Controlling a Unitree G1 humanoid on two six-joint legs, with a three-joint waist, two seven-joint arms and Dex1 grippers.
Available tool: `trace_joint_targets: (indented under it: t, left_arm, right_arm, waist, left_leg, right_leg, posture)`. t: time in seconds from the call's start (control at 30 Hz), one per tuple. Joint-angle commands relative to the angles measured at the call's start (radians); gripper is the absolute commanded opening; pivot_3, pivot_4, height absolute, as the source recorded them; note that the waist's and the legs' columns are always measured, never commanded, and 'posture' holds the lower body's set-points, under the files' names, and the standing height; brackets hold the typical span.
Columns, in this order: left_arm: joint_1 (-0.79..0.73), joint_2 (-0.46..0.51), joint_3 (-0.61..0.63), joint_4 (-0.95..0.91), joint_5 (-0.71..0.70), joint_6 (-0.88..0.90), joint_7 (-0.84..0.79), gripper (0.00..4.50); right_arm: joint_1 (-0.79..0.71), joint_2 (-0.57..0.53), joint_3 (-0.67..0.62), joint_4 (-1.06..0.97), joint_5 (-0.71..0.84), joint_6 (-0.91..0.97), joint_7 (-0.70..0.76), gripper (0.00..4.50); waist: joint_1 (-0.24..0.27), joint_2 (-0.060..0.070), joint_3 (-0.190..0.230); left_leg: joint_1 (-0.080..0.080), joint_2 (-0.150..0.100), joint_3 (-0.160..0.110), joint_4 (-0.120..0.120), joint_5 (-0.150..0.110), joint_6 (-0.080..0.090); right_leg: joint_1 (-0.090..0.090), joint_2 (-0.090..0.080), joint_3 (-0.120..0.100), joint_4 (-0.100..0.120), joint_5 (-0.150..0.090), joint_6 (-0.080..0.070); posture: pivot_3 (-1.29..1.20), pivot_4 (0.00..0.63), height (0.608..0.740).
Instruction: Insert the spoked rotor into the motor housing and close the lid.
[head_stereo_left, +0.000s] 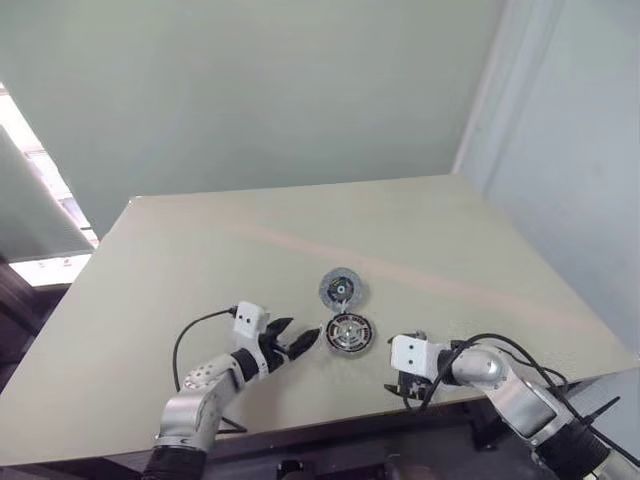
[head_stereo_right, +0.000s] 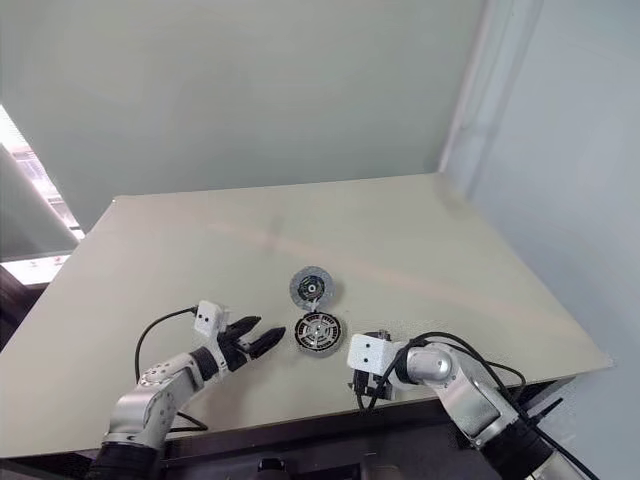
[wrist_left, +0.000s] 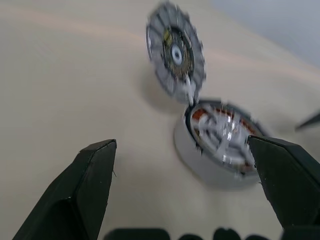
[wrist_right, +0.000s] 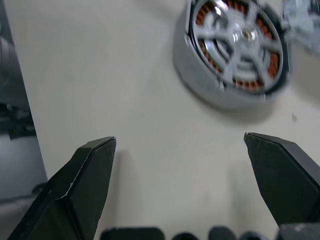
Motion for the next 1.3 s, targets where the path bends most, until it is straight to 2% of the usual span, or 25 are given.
trace_joint_targets:
  t: [0.03, 0.2, 0.5, 0.9, 1.3]
  left_arm:
    - [-0.001, 0.042, -0.003, -0.046, 0.006, 0.012, -0.039, 4.50]
    - [0.021, 0.115, -0.062, -0.093, 0.059, 0.035, -0.079, 4.50]
    - [0.025, 0.168, -0.120, -0.166, 0.096, 0.082, -0.097, 4.50]
    - [0.018, 0.178, -0.128, -0.194, 0.114, 0.101, -0.096, 4.50]
    - [0.027, 0.174, -0.133, -0.204, 0.123, 0.098, -0.096, 4.50]
  right_arm:
    - [-0.067, 0.008, 0.013, -0.047, -0.041, 0.022, 0.038, 4.49]
    - [-0.142, 0.022, 0.062, -0.046, -0.073, 0.089, 0.126, 4.49]
    - [-0.261, 0.074, 0.135, -0.035, -0.156, 0.198, 0.191, 4.49]
    - [-0.307, 0.128, 0.227, 0.052, -0.233, 0.193, 0.217, 4.49]
    - [-0.309, 0.184, 0.227, 0.181, -0.265, 0.118, 0.164, 4.49]
  waist:
    - [0.001, 0.000, 0.000]
    - [0.003, 0.000, 0.000]
    - [0.002, 0.001, 0.000]
    - [0.003, 0.001, 0.000]
    - [-0.002, 0.000, 0.000]
  left_leg:
    - [0.000, 0.000, 0.000, 0.000, 0.000, 0.000]
    - [0.000, 0.000, -0.002, -0.001, 0.000, 0.000]
    - [0.000, 0.001, -0.003, -0.001, 0.000, 0.000]
    - [0.000, 0.000, -0.003, -0.002, 0.000, 0.000]
    - [0.003, 0.001, -0.002, -0.002, 0.000, 0.000]
  right_leg:
    - [0.000, 0.000, 0.000, 0.000, 0.000, 0.000]
    - [0.000, 0.000, -0.002, 0.000, 0.000, 0.000]
    - [-0.001, -0.001, -0.003, 0.001, 0.000, 0.000]
    - [-0.001, -0.001, -0.004, 0.001, 0.000, 0.000]
    - [0.001, -0.001, -0.004, 0.001, 0.000, 0.000]
  posture:
    - [0.00, 0.000, 0.740]
    - [0.00, 0.000, 0.740]
    - [0.00, 0.000, 0.740]
    - [0.00, 0.000, 0.740]
    - [0.00, 0.000, 0.740]
